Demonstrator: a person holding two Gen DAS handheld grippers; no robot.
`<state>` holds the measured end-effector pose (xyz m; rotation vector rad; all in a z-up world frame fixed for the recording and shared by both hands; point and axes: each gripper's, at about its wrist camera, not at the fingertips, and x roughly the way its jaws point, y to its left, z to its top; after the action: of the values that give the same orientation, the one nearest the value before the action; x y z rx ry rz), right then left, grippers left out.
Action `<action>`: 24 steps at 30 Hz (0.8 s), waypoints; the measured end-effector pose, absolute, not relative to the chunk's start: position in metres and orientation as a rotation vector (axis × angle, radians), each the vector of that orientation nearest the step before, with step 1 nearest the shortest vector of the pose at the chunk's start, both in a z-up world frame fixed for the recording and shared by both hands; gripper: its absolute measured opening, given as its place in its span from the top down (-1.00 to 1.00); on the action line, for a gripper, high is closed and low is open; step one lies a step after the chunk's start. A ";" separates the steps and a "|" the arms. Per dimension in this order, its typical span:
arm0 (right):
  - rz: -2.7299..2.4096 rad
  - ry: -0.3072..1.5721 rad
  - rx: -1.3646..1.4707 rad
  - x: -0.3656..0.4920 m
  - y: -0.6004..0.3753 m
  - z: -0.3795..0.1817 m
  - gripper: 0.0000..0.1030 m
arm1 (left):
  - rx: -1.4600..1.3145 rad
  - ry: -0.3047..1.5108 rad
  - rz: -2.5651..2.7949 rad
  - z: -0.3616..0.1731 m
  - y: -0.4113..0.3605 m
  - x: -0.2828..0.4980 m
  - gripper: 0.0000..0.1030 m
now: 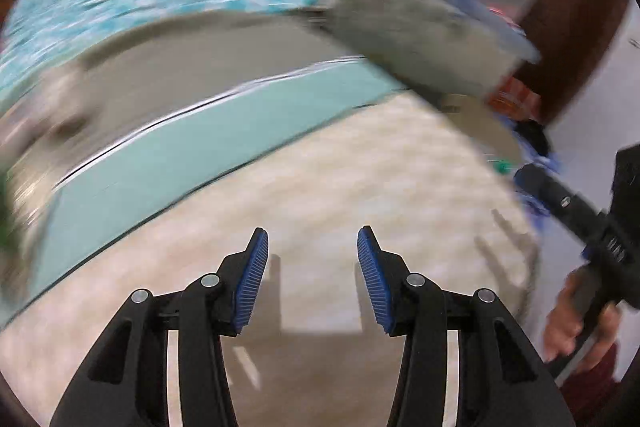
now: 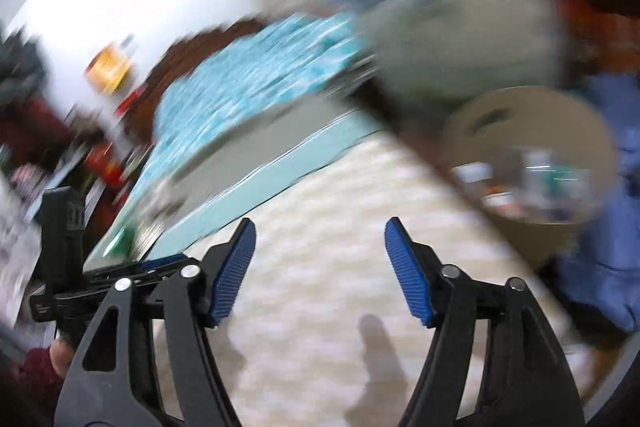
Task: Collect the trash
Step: 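Move both open tools back over the trash on the bed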
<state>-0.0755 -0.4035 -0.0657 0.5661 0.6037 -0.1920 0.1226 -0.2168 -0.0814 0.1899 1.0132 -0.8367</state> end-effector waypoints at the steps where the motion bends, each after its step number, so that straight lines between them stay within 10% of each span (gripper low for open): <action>1: -0.113 0.646 0.552 -0.055 -0.384 -0.068 -0.11 | 0.172 1.015 -0.788 -0.084 -0.188 0.129 0.14; 9: 0.233 0.829 0.443 0.106 -0.269 -0.075 -0.02 | -0.069 0.884 -0.519 -0.056 -0.024 0.163 -0.14; 13: 0.201 0.817 0.426 0.202 -0.234 -0.070 -0.63 | -0.194 0.861 -0.451 -0.050 0.008 0.187 -0.39; 24: 0.173 0.856 0.402 0.386 -0.203 -0.058 -0.54 | -0.287 0.881 -0.384 -0.062 0.038 0.235 -0.44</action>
<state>0.3855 -0.2034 -0.0578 0.4020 0.8556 0.1729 0.2348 0.0383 -0.0616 -0.2869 0.8805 -0.3842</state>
